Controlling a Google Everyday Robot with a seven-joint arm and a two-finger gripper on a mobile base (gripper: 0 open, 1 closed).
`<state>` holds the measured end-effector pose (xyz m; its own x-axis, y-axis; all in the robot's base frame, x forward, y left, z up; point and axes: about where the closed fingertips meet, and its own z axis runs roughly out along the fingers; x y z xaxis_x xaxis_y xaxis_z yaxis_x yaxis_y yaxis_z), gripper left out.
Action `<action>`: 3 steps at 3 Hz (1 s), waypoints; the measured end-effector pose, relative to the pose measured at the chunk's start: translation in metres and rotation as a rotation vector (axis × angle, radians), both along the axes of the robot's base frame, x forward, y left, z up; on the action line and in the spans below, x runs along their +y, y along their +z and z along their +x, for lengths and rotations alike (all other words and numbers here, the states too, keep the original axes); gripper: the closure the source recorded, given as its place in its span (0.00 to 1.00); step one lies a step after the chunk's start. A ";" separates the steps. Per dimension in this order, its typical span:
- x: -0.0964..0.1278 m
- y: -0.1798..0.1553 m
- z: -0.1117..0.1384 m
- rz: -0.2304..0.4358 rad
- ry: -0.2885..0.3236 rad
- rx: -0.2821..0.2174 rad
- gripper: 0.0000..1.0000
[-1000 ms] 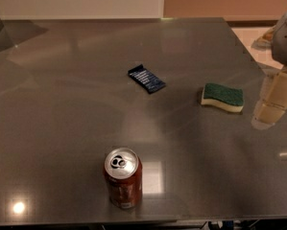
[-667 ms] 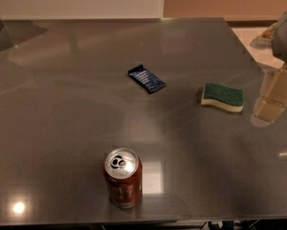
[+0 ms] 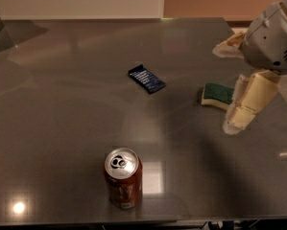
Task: Move coke can near rxbar blueberry
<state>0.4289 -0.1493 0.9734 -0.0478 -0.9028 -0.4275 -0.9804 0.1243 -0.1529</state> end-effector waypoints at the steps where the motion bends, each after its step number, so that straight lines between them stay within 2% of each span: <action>1: 0.049 -0.012 -0.018 0.078 0.133 0.005 0.00; 2: 0.092 -0.030 -0.036 0.115 0.245 0.022 0.00; 3: 0.123 -0.050 -0.055 0.116 0.334 0.050 0.00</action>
Offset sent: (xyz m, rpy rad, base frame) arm -0.0563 0.1397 -0.0591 0.1630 0.0622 0.3808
